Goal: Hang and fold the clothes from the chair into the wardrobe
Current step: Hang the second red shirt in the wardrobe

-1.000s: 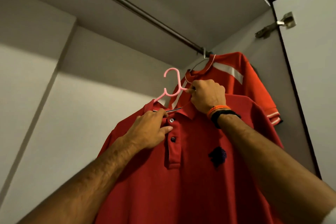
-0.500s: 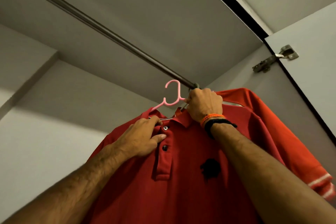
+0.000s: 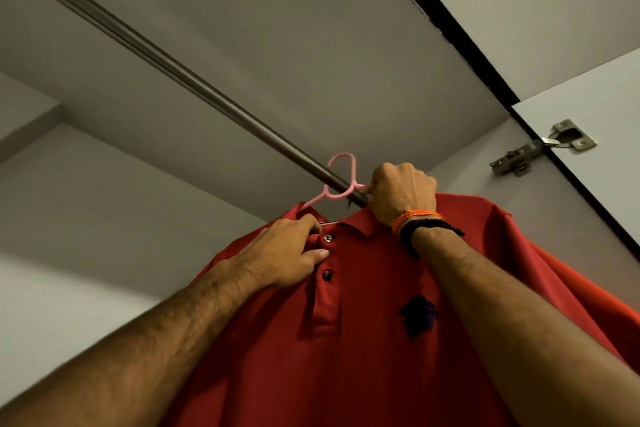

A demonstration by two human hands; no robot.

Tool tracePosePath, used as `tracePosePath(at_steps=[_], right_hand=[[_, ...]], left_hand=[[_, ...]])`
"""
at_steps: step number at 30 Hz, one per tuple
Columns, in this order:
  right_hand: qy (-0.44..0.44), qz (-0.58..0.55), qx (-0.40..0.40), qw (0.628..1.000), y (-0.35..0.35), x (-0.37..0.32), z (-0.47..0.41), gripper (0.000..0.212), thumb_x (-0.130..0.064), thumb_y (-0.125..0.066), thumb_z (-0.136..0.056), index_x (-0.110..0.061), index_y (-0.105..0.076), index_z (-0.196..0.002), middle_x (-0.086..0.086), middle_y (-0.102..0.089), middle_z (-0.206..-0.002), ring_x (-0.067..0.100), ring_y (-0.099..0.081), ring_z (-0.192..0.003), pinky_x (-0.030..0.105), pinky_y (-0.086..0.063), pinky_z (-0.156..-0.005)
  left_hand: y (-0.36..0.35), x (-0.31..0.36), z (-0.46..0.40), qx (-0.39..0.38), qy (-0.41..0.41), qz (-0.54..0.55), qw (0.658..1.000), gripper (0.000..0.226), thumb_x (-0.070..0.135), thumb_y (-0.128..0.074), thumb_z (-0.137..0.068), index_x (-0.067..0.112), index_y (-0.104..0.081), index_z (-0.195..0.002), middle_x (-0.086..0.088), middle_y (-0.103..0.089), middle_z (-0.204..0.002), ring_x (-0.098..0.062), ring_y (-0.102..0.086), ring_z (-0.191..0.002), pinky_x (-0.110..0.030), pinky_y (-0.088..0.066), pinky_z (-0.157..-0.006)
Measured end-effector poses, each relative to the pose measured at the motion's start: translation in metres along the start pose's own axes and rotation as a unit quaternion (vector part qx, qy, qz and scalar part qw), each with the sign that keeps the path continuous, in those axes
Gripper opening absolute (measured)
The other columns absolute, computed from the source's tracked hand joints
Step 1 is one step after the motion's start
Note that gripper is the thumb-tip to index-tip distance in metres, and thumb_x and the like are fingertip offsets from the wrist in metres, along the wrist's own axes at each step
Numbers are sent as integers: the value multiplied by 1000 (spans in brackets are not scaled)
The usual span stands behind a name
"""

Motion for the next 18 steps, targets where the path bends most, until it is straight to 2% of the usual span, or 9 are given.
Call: tracePosePath(at_steps=[4,8,12,14,16,18], right_hand=[[2,-5,-22,1000,-15,-6,-4,29,-39,-62,-95,-14,-66,-109,13,-64,-107,37,-62,-99,36,-35,-71],[7,1,-26,1000,-29,-9,9,23,-32,-59,-96,-14,-66,-109,12,-63,-104,37,-63,-96,36,-37,-70],[17,9,-25,1000,-34,-3,22,23,-32,-56,-97,-14,-65,-109,12,-63,-101,36,-63,-93,36,-36,-71],[27,21,-18,999,-33,0,27,24,-34,-55,-98,-14,-65,-108,11,-63,-99,36,-63,-91,35,-37,-70],[42,31,-9,999,-31,1,28,27,-37,-53,-98,-15,-65,-107,12,-65,-98,37,-63,-91,35,-36,-69],[53,32,-1,998,-28,1,27,28,-41,-53,-97,-17,-64,-106,11,-66,-101,37,-63,-93,35,-35,-69]], left_hand=[[-8,-9,0,-14,17,2,1000,33,39,-64,-90,22,-55,-117,2,-65,-111,-18,-60,-104,-38,-49,-92],[-23,-17,13,-19,16,15,1000,33,40,-63,-90,23,-55,-117,4,-64,-113,-16,-59,-106,-35,-48,-91],[-35,-13,20,-17,9,26,999,31,41,-64,-90,26,-54,-115,11,-57,-104,-12,-56,-103,-29,-45,-88],[-40,-6,24,-15,6,36,999,32,39,-65,-90,26,-54,-117,8,-58,-109,-13,-54,-105,-30,-44,-91],[-36,3,30,45,-9,38,998,39,39,-67,-86,25,-54,-120,6,-55,-121,-16,-51,-113,-35,-43,-99],[-25,7,41,131,6,15,991,57,42,-71,-82,23,-49,-131,3,-43,-136,-19,-43,-123,-39,-40,-106]])
Point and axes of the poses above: each hand's wrist, its own z-axis away from the middle knuckle, its own y-axis out of the back of the hand, x = y × z, the point moved 9 cm from there along -z, towards the middle knuckle
